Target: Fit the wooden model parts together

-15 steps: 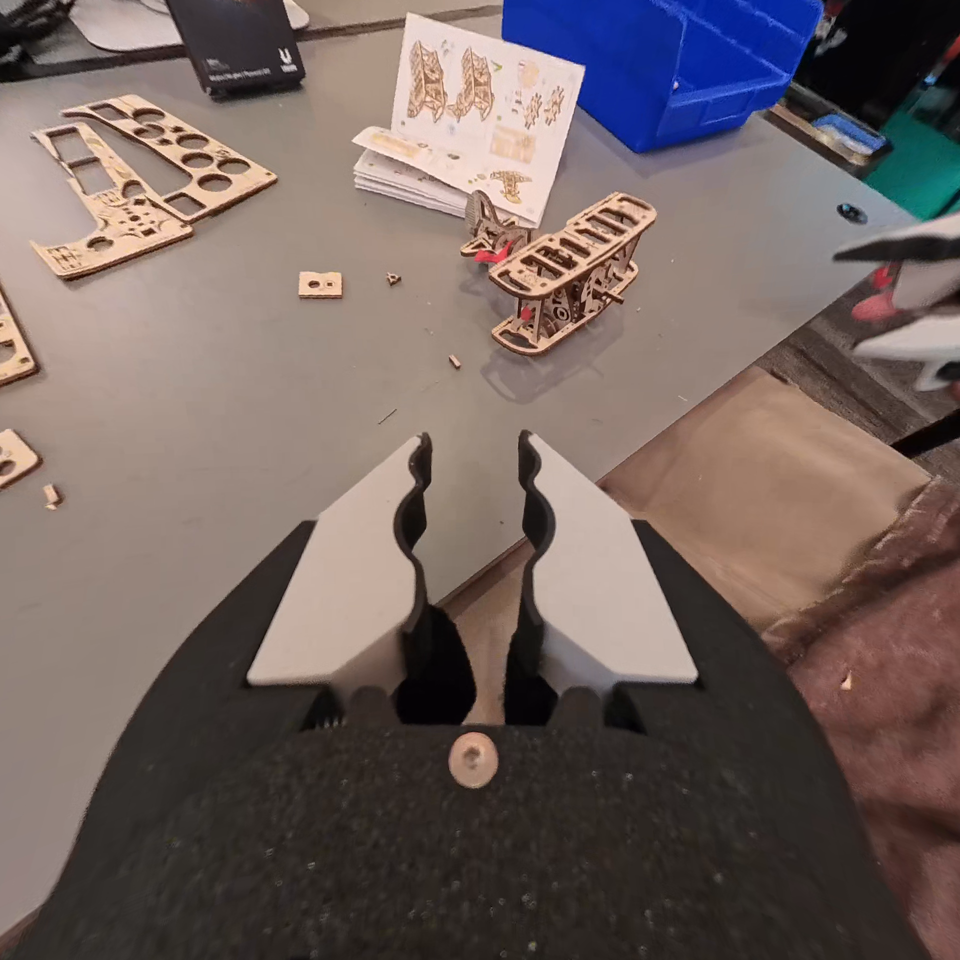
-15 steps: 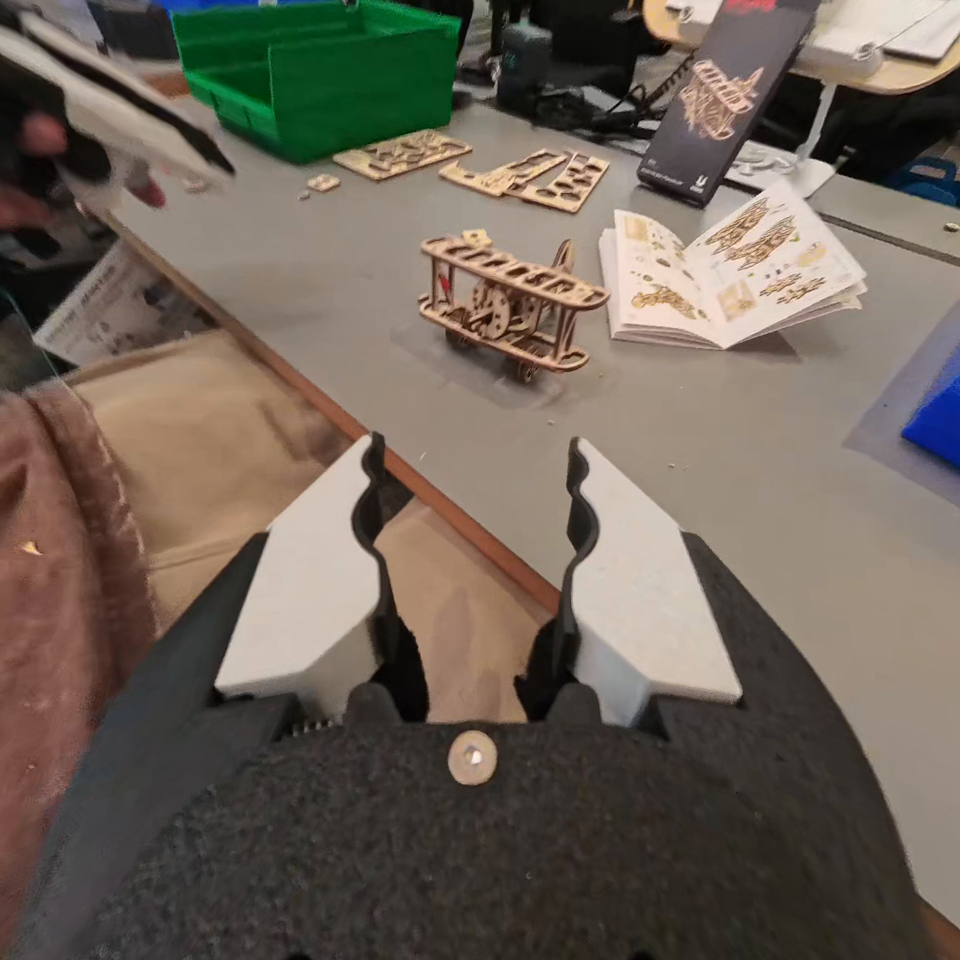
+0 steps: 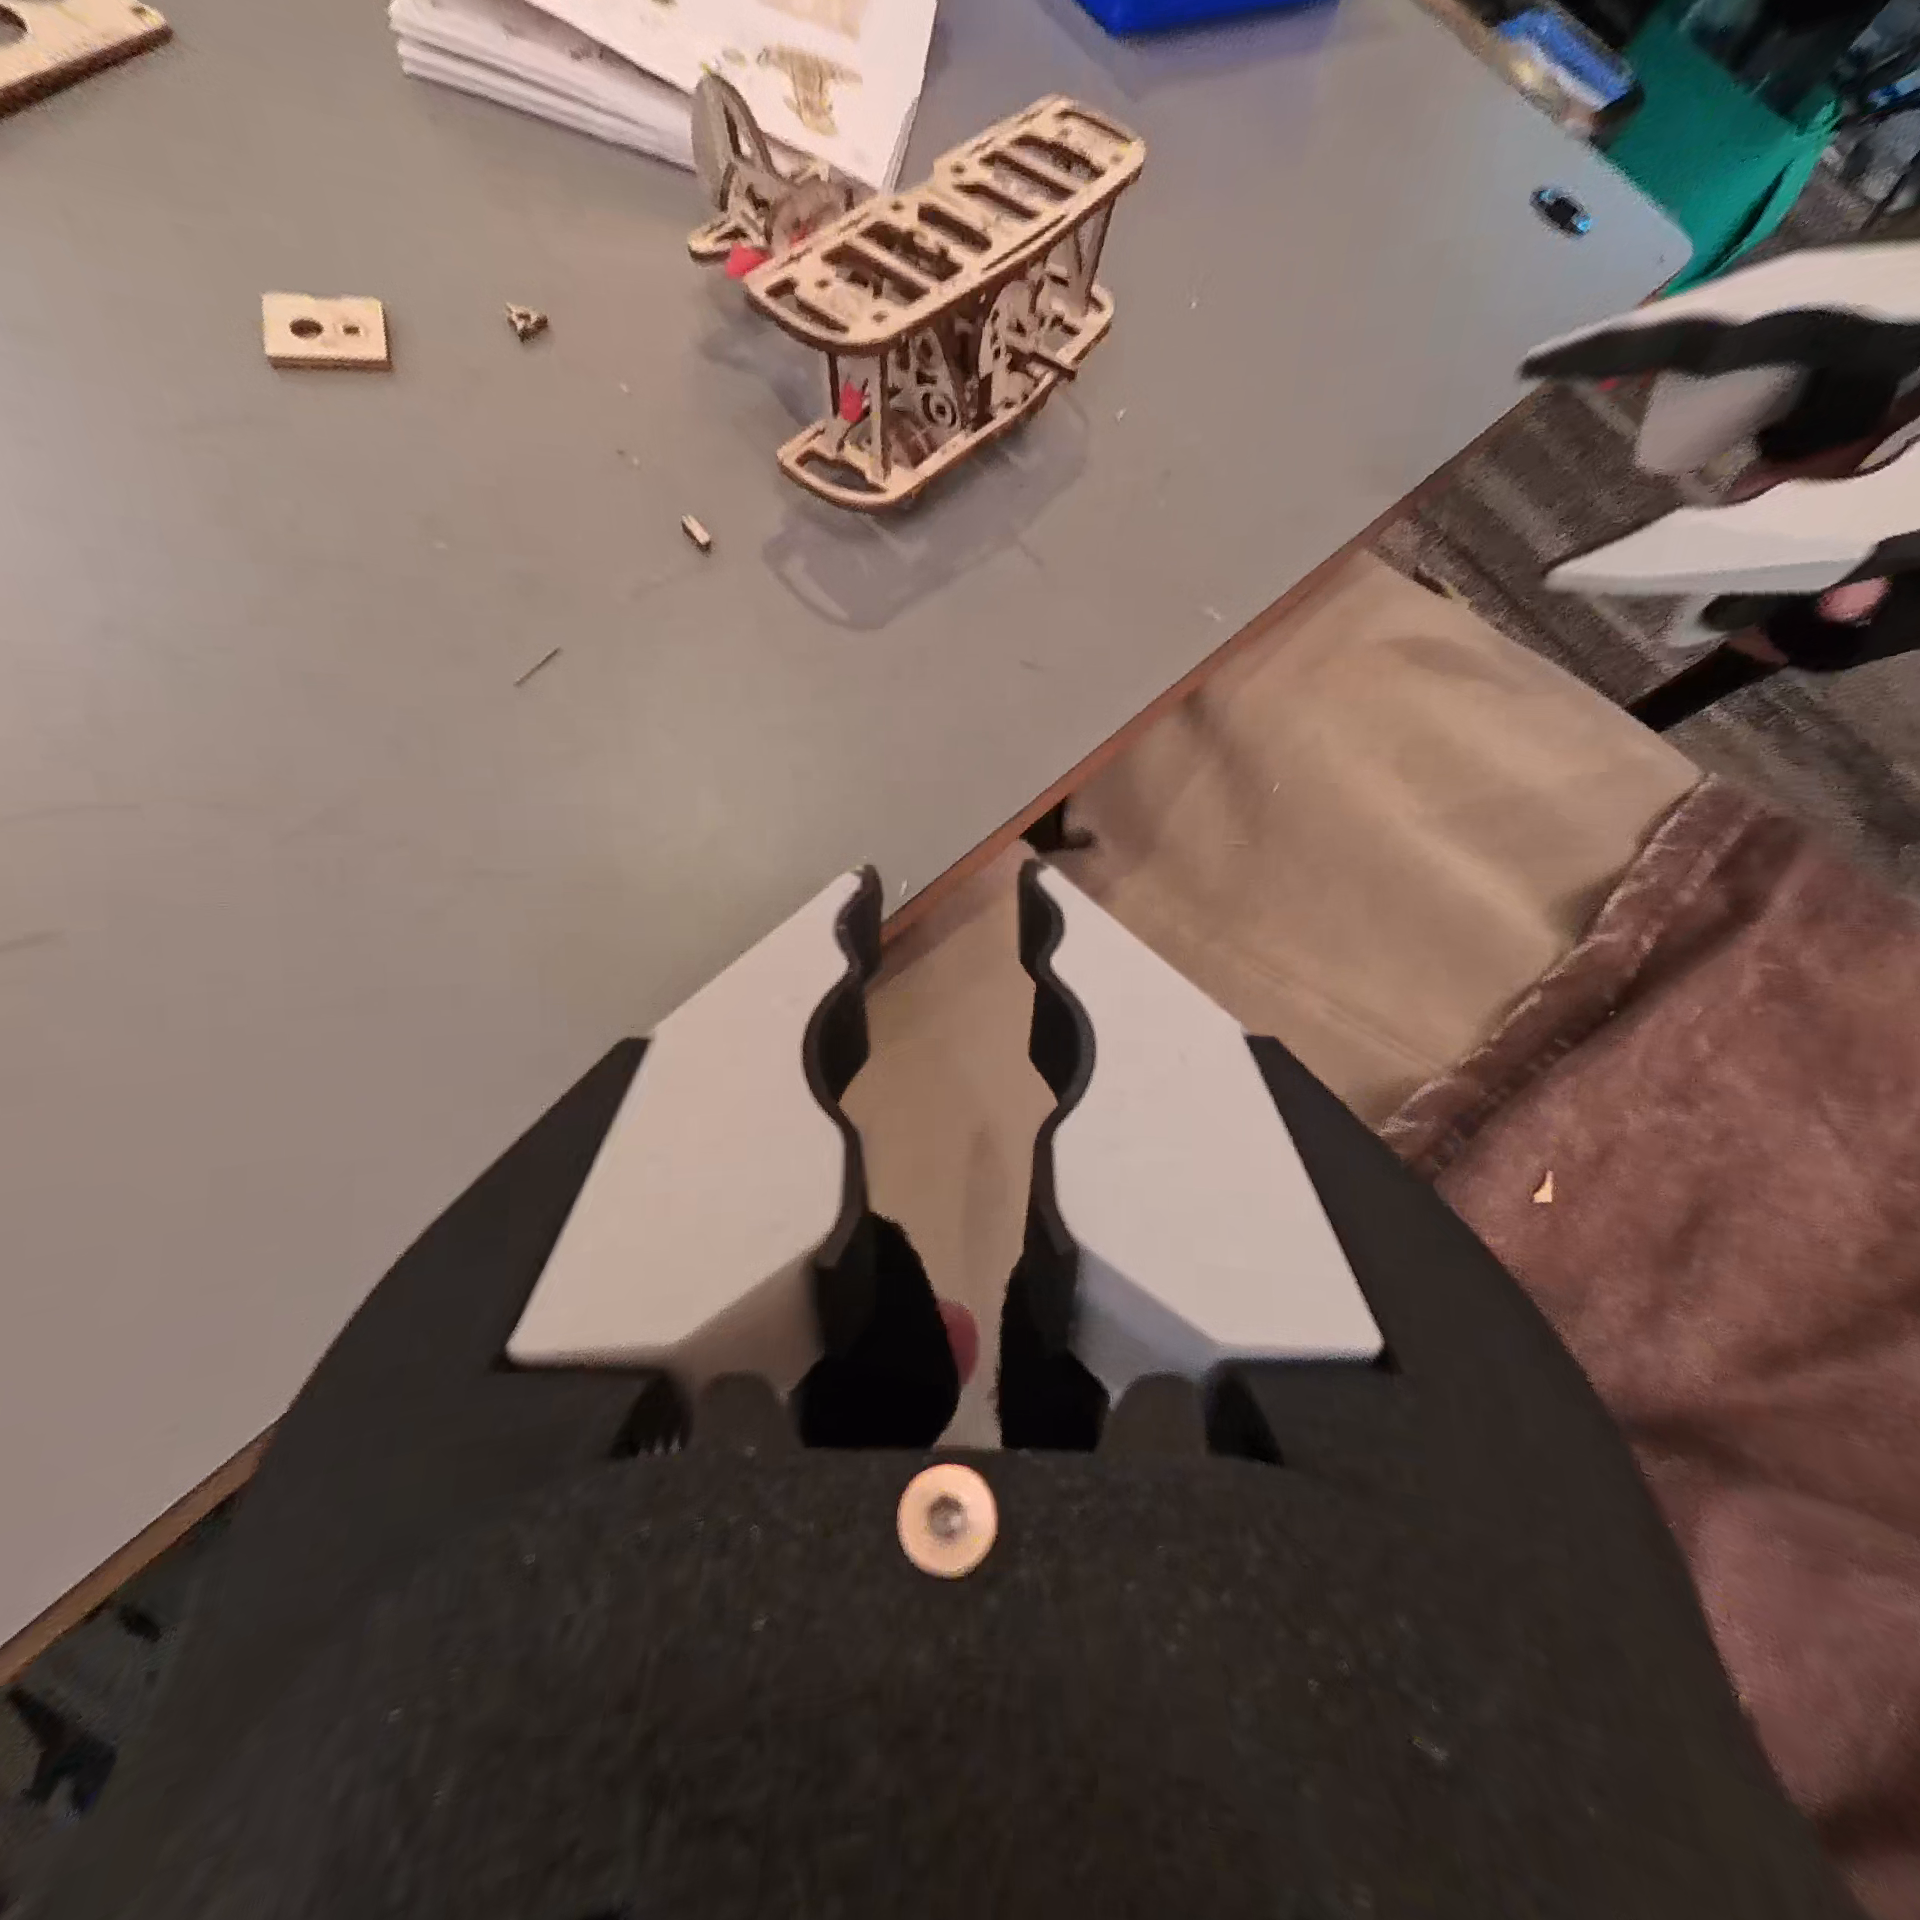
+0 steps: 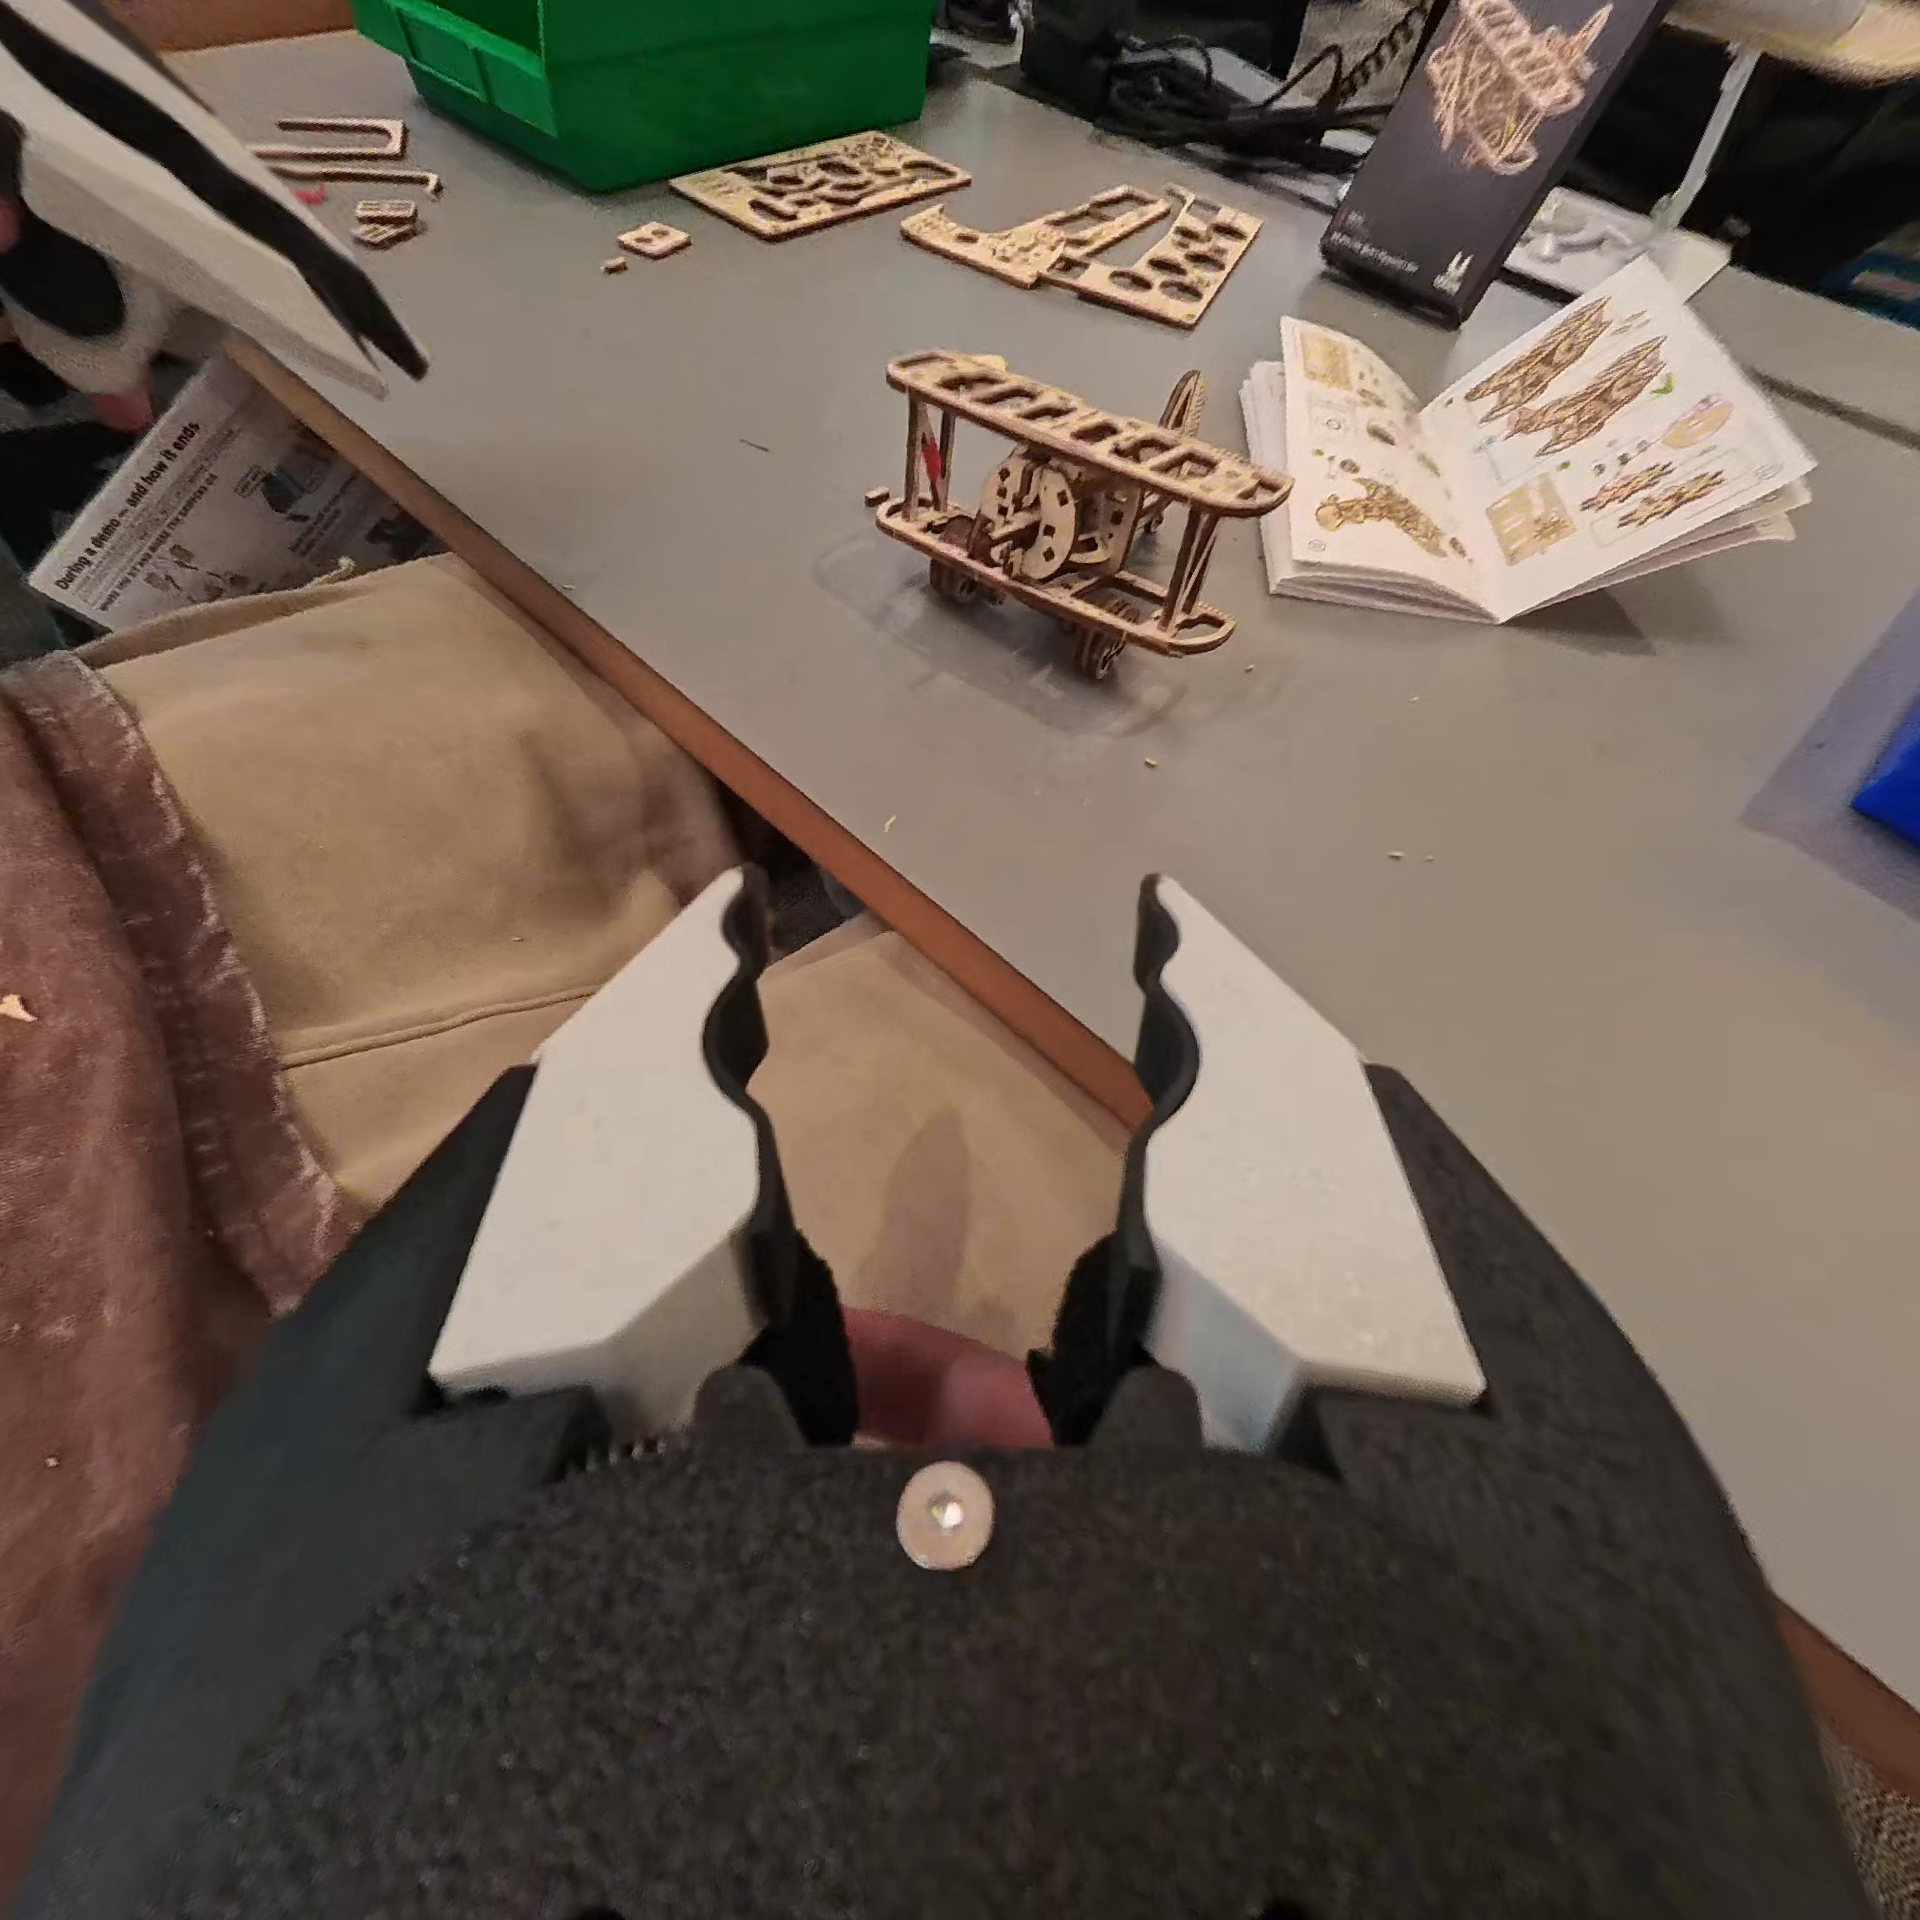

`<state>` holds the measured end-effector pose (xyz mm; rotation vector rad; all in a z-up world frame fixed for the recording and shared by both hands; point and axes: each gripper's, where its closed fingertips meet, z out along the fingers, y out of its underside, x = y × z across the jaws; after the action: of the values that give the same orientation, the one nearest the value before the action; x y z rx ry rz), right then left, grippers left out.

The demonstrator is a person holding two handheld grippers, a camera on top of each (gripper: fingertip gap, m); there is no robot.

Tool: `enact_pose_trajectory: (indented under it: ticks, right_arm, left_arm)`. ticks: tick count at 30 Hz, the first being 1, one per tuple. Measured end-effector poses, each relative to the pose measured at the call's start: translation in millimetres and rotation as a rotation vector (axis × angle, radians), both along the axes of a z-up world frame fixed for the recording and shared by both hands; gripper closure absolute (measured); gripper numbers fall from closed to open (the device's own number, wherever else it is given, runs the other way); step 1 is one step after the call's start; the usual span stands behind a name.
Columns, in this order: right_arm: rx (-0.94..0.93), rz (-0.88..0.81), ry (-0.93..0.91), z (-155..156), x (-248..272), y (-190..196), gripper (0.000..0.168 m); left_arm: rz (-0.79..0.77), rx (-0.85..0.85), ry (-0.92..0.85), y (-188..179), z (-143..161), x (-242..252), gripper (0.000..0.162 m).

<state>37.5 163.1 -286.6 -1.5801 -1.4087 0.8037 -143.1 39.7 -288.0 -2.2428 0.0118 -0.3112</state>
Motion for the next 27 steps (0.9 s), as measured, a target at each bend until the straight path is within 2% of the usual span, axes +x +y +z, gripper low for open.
enact_pose_trajectory:
  ticks: [1,4,10,27]
  right_arm:
    - [0.010,0.004,0.016,4,0,0,0.099]
    - [0.033,0.014,0.034,10,-1,-1,0.100]
    - [0.095,0.013,-0.009,2,1,1,0.104]
    - [0.046,0.018,0.008,-2,-6,15,0.106]
  left_arm:
    - [0.006,-0.017,0.015,0,-3,-1,0.135]
    - [-0.007,-0.036,0.068,-3,-6,-1,0.135]
    - [-0.021,-0.002,0.163,0,-2,-1,0.135]
    - [0.014,0.001,0.207,16,-4,-24,0.139]
